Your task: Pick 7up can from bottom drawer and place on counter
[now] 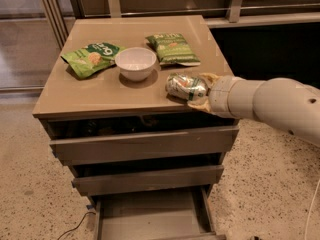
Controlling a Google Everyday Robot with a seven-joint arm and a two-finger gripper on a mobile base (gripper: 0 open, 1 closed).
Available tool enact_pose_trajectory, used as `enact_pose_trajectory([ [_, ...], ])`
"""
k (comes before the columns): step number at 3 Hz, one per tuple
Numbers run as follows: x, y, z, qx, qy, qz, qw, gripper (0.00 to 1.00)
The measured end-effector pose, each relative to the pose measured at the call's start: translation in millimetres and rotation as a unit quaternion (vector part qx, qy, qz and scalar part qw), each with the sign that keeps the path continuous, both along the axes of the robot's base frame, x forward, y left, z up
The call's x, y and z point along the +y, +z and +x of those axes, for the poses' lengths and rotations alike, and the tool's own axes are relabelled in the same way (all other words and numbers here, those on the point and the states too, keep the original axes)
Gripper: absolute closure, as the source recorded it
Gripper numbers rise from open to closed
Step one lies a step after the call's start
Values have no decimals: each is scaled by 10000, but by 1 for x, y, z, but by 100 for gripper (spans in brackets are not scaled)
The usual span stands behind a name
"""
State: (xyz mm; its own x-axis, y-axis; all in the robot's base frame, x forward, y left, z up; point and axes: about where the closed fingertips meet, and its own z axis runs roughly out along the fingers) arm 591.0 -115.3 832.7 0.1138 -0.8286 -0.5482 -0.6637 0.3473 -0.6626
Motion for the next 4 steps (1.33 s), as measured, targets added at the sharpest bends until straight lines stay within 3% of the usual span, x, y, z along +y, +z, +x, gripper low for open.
enact_pose_trajectory([
  [4,3,8,21,-142,-17,11,9999,100],
])
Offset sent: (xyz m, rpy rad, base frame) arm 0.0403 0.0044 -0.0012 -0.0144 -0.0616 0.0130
